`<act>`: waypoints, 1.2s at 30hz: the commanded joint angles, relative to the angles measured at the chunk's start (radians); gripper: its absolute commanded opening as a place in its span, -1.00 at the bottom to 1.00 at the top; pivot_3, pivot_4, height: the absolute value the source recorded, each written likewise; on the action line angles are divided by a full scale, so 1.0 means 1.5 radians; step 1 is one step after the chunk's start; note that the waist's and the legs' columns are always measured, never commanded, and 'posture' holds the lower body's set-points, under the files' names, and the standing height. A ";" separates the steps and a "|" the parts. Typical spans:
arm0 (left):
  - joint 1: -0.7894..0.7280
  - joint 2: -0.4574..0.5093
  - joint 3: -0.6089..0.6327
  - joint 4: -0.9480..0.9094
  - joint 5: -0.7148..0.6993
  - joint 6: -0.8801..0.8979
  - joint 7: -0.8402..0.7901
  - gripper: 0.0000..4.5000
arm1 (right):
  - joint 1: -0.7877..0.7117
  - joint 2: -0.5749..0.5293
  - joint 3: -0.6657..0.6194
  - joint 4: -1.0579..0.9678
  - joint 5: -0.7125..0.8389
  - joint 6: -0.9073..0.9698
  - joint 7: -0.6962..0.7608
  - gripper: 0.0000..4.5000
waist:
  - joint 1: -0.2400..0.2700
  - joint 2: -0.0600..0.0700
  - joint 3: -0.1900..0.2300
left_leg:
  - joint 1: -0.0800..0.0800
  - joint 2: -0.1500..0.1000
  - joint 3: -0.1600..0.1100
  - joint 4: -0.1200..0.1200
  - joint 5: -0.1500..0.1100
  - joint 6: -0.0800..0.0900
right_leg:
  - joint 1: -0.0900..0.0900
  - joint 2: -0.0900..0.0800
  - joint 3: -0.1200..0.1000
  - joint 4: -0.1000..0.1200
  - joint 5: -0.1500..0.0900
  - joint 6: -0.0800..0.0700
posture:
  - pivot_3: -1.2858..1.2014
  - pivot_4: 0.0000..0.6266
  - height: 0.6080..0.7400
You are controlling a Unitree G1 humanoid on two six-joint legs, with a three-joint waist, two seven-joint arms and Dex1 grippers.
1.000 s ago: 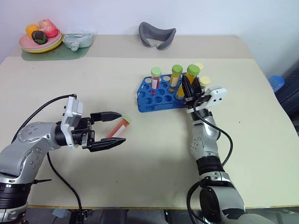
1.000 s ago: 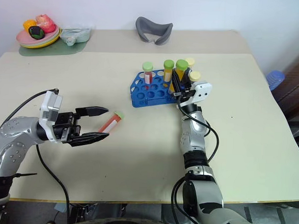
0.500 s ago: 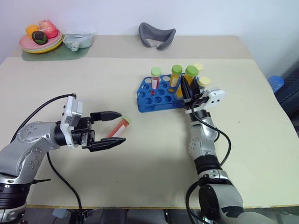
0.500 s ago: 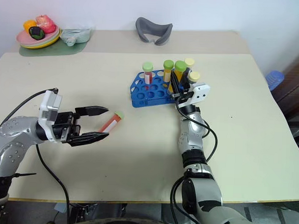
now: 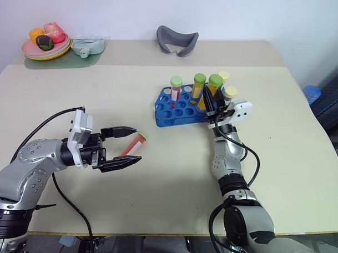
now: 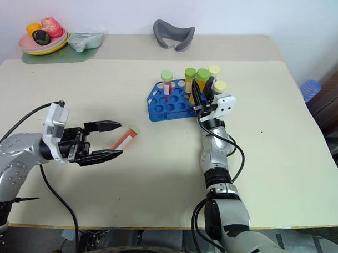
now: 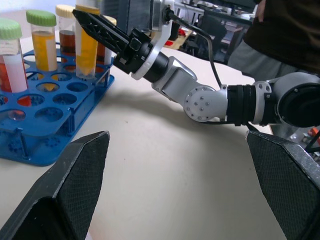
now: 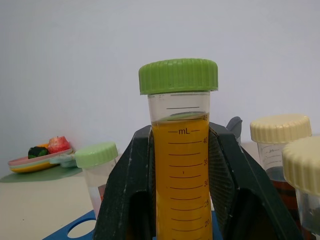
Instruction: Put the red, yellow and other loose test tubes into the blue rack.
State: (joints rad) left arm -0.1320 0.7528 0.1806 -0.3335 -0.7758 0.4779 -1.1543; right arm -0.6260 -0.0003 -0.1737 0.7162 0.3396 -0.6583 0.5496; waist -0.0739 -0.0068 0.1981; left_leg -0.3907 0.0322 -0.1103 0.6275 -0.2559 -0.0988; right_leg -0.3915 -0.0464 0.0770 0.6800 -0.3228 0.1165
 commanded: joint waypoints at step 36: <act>-0.002 -0.043 0.003 -0.045 0.034 -0.012 0.095 1.00 | 0.004 -0.007 -0.003 0.059 -0.012 -0.005 0.018 -0.66 | 0.000 0.000 0.000 | 0.001 0.000 0.000 0.000 0.000 0.000 | 0.001 0.000 0.000 0.000 0.000 0.000 | 0.03 -0.52 1.00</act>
State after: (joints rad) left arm -0.1324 0.6863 0.1713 -0.3678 -0.7197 0.4824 -1.0074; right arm -0.6457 -0.0100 -0.1733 0.7684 0.3297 -0.6828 0.5789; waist -0.0744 -0.0072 0.1975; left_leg -0.3890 0.0322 -0.1103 0.6278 -0.2556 -0.0992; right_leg -0.3895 -0.0464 0.0771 0.6801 -0.3228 0.1165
